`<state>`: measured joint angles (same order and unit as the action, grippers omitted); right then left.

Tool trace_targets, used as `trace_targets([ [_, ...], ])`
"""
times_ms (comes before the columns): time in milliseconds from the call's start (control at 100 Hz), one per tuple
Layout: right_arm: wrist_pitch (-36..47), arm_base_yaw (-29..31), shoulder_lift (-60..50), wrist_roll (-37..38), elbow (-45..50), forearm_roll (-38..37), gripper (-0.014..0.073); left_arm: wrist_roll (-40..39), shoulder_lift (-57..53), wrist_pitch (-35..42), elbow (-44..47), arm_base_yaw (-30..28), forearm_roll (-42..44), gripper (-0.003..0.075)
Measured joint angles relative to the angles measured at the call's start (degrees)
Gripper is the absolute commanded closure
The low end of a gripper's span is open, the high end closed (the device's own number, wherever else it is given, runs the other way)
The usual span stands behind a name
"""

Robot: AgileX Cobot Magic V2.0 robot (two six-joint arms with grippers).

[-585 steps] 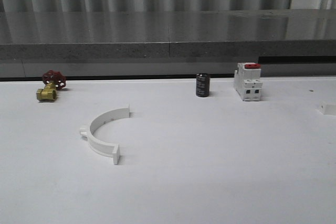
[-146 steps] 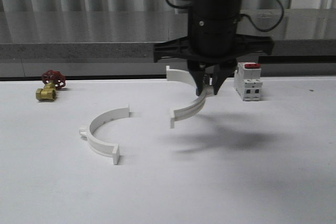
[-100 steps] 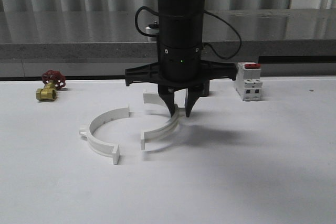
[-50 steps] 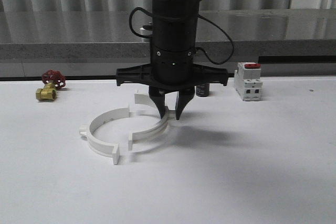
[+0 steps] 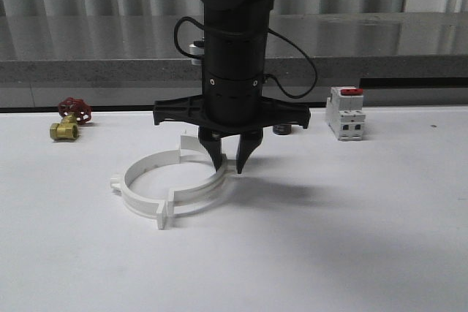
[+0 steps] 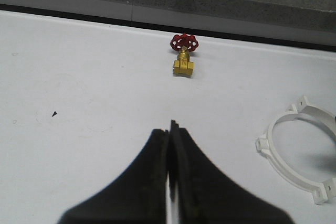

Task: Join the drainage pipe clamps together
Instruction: 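Carry the clamp half over and press its ends against the first half, then open the right gripper and lift it away from the joined ring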

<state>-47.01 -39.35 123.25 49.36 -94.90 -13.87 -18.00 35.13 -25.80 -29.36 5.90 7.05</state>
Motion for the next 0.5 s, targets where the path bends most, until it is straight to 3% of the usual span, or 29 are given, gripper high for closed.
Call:
trace_targets([
  [500,0.5,0.0,1.6,0.2,-0.1,0.5,0.0545,0.0,0.0,0.0,0.0,0.0,0.0,0.0741],
])
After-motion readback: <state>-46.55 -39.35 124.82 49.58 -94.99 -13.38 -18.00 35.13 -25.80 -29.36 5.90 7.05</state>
